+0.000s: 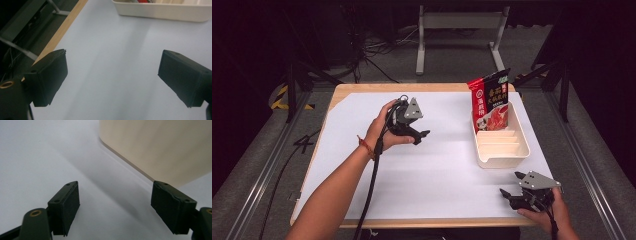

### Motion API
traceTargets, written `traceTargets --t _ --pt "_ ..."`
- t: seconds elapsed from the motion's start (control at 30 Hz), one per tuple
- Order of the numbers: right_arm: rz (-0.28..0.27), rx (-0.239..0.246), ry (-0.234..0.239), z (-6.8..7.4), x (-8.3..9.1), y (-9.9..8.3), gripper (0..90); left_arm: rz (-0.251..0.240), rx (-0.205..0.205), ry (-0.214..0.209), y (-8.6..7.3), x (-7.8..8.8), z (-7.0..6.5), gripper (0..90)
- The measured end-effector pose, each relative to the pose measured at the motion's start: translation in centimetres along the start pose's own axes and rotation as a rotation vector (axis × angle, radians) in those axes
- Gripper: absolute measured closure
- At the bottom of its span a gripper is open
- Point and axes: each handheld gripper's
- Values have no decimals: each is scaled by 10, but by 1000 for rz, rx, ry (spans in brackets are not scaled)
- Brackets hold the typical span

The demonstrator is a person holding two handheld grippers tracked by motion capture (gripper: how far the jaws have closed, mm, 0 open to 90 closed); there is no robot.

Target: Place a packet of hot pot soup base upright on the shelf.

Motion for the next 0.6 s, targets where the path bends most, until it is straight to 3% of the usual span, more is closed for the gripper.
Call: traceTargets --t 0.6 --pt "5 4 -1 1 -1 0 229 41 9 4 -56 21 -12 86"
Point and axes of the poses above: each handheld gripper's, and its own axes: x roughly backward along the jaws, y roughly out of its top, z roughly to its left, and after that the axes turned 15 degrees about y, right-handed
